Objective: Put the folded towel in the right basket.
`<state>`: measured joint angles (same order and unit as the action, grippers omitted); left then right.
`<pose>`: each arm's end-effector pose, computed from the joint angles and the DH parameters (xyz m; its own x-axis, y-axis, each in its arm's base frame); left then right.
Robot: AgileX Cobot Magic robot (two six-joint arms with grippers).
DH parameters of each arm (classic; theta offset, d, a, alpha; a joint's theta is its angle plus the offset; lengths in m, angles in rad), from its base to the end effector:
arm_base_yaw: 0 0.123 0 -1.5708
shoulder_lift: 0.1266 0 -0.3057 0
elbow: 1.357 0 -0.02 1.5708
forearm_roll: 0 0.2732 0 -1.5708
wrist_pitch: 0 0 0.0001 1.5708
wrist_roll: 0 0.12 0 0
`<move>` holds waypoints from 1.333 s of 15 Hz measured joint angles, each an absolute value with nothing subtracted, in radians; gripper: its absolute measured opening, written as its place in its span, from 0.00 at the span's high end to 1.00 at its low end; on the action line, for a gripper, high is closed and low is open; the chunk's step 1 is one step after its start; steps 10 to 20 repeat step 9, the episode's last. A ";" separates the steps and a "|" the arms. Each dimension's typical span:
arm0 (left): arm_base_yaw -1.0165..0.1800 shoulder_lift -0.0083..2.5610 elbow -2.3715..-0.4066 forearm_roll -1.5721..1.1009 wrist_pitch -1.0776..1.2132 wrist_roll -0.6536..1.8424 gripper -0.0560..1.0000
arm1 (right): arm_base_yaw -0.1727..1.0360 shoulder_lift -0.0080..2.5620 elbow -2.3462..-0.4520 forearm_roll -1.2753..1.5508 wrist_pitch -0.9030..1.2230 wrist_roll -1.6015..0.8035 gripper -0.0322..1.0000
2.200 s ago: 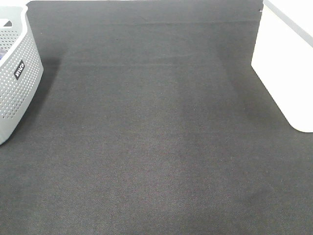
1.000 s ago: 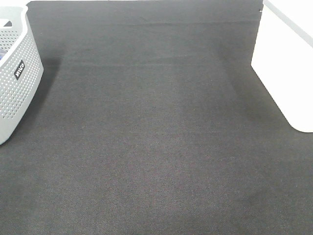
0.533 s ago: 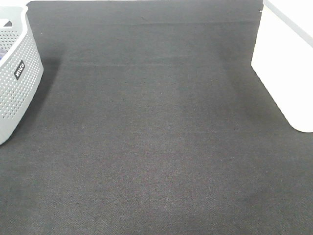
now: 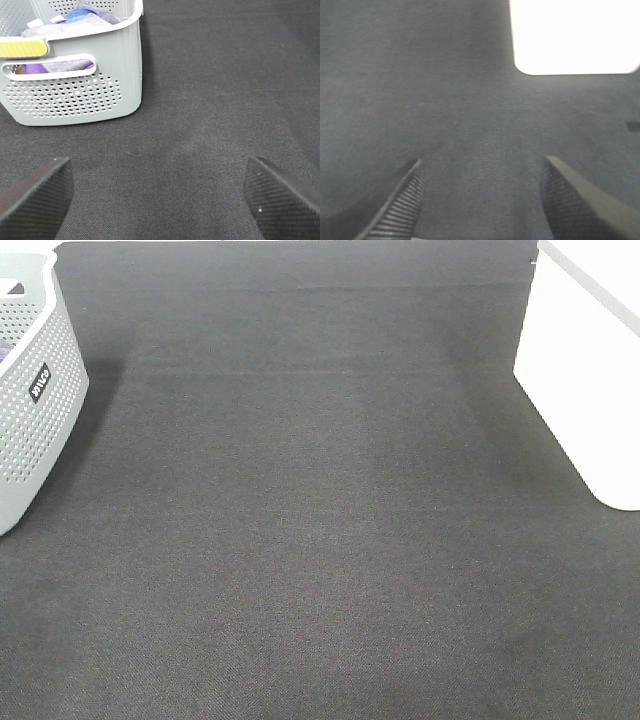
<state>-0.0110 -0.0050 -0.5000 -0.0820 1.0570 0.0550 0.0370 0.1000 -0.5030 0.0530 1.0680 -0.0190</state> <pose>0.0190 -0.0088 0.2756 -0.4458 0.0195 -0.8949 0.0813 0.9965 -0.0188 0.0339 0.0068 0.2725 -0.5458 -0.0137 -0.8378 -0.0722 0.9969 0.0308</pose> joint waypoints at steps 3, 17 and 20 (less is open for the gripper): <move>-0.011 -0.005 -0.500 -0.082 1.057 0.055 0.12 | 0.015 0.079 -0.502 0.057 1.068 -0.019 0.36; -0.011 -0.005 -0.500 -0.082 1.057 0.055 0.12 | 0.015 -0.006 -0.501 0.062 1.066 -0.019 0.36; -0.011 -0.005 -0.500 -0.082 1.057 0.055 0.12 | 0.015 -0.006 -0.501 0.062 1.066 -0.019 0.36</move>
